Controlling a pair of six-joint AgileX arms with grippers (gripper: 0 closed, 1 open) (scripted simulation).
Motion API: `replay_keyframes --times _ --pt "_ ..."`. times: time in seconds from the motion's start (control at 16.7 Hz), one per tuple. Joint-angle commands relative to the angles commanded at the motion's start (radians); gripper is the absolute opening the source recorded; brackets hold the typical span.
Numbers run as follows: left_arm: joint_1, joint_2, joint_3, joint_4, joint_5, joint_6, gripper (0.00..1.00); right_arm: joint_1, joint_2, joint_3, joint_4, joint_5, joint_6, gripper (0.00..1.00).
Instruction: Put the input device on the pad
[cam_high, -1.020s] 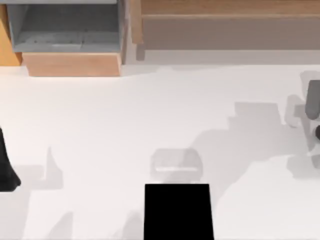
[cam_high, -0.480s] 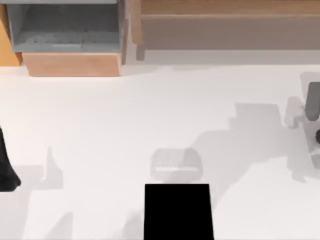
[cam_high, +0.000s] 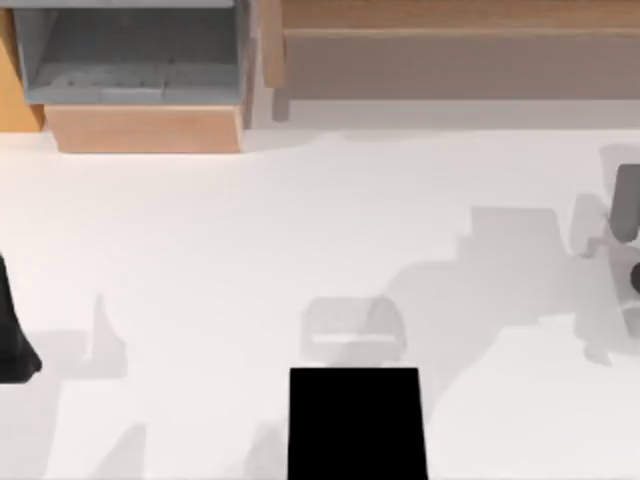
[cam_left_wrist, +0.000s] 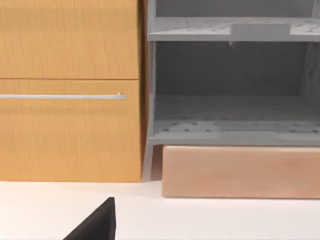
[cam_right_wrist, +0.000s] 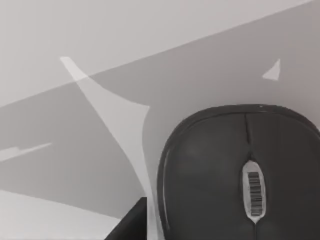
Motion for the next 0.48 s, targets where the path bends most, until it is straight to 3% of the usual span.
replay_keyframes --times 0.48 --pt "0.0 0.0 0.0 0.0 0.0 0.0 1.0 0.001 -0.085 0.123 -0.211 -0.005 0.017 0.0"
